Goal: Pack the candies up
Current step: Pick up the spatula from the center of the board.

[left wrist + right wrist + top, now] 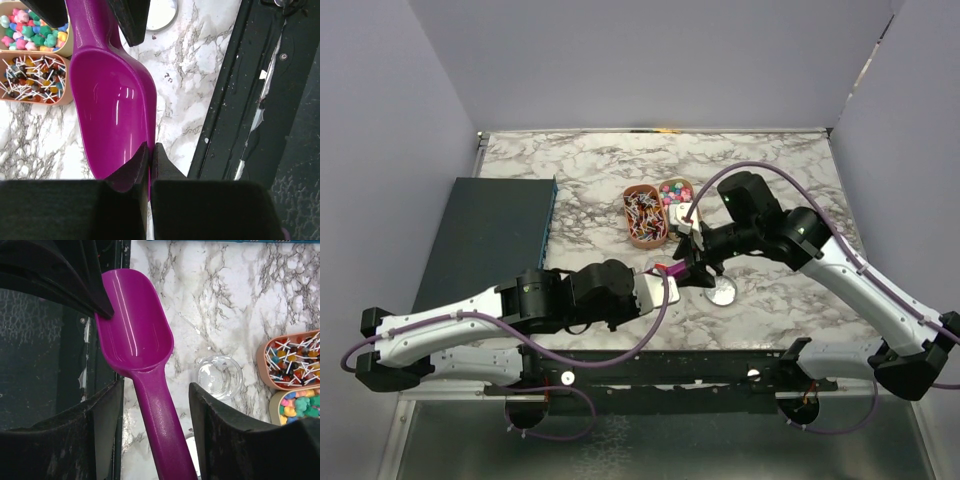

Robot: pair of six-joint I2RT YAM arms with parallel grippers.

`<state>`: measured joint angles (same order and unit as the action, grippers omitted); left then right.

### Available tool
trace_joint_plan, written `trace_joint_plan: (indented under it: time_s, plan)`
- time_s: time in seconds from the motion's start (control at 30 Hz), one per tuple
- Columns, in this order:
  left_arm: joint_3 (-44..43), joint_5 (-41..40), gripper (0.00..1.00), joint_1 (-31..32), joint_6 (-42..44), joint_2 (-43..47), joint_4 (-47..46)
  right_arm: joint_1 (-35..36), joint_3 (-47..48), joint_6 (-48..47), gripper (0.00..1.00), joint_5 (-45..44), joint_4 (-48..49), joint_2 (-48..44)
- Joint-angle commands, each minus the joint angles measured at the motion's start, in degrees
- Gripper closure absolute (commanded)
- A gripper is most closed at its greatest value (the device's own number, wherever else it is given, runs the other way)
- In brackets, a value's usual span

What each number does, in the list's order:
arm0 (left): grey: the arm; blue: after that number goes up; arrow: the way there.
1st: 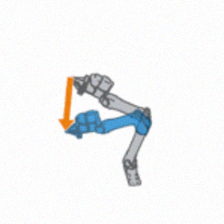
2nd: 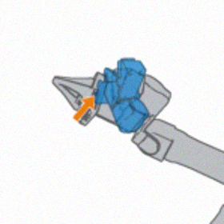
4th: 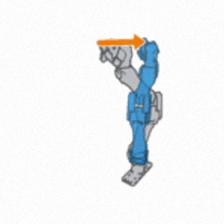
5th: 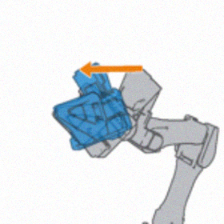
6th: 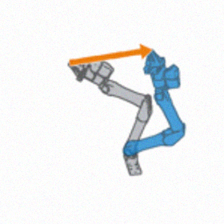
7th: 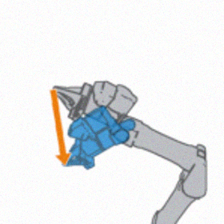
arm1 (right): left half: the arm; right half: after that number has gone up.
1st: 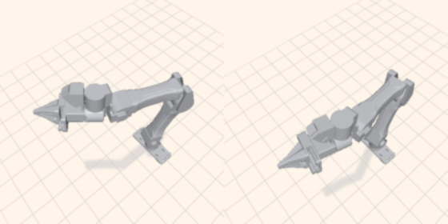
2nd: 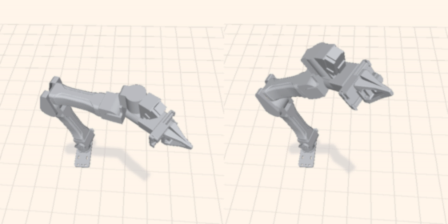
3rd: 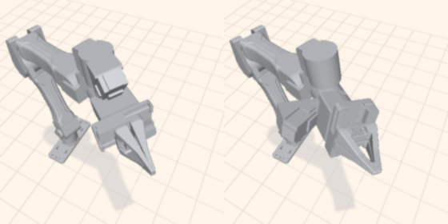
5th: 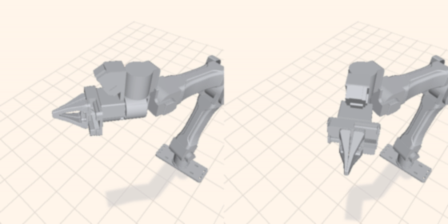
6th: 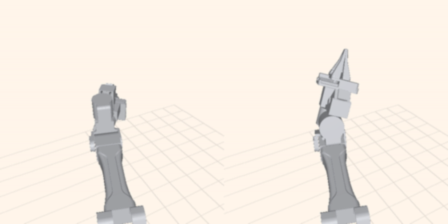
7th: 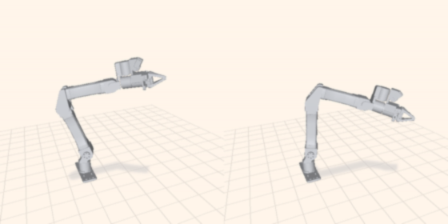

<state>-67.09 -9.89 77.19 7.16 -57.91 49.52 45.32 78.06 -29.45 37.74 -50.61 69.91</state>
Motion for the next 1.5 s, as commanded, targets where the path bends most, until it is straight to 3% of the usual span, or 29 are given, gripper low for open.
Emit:
trace_joint_plan:
  time_s: [0.0, 0.17, 0.5, 0.6, 0.73, 0.83, 0.87, 0.93, 1.03, 1.1, 1.17, 1.47]
  plan:
    - [-1.56, -2.07, 1.00, 0.60, 1.31, 1.91, 0.00, 1.04, -0.48, 0.07, 0.41, -0.69, -2.08, 0.85]
    - [-1.43, -1.98, 1.00, 0.77, 1.28, 2.01, 0.03, 1.59, -1.45, 0.33, 0.44, 0.36, -1.33, 1.24]
    - [-1.39, -3.22, 1.00, 0.74, 1.46, 1.98, -0.32, 3.06, -1.32, 0.36, 0.62, 0.85, -1.81, 2.69]
    - [-1.38, -3.87, 1.00, 0.74, 1.46, 2.01, -0.42, 3.15, -1.57, 0.27, 0.72, 1.03, -1.94, 2.62]
    - [-1.31, -5.02, 1.00, 0.74, 1.54, 2.09, -0.89, 3.57, -2.03, 0.50, 0.98, 1.45, -1.86, 2.51]
    - [-1.08, -6.99, 1.00, 0.76, 1.14, 2.01, -1.91, 3.63, -3.36, 2.05, 0.99, 0.91, 0.61, 0.79]
    - [-0.82, -8.00, 0.97, 0.77, 0.87, 2.00, -2.37, 3.65, -4.61, 2.73, 0.99, 0.42, 1.92, -0.30]
    - [-0.41, -10.30, 0.67, 0.72, 0.02, 2.08, -3.42, 3.63, -7.02, 4.42, 0.99, -1.09, 4.42, -2.17]
    - [0.47, -12.52, 0.51, 0.77, -0.30, 2.54, -4.99, 3.66, -10.28, 6.99, 0.99, -3.51, 6.49, -4.05]
    - [1.01, -13.87, 0.33, 0.75, -0.98, 2.83, -6.47, 3.70, -12.25, 8.90, 0.99, -5.72, 7.66, -5.06]
    - [1.60, -14.79, 0.23, 0.70, -1.41, 3.11, -8.68, 3.70, -14.69, 10.08, 0.99, -7.58, 9.24, -6.42]
    - [5.20, -19.53, 0.12, 0.23, -4.79, 4.04, -18.63, 3.67, -22.91, 14.45, 0.99, -18.53, 18.60, -12.16]
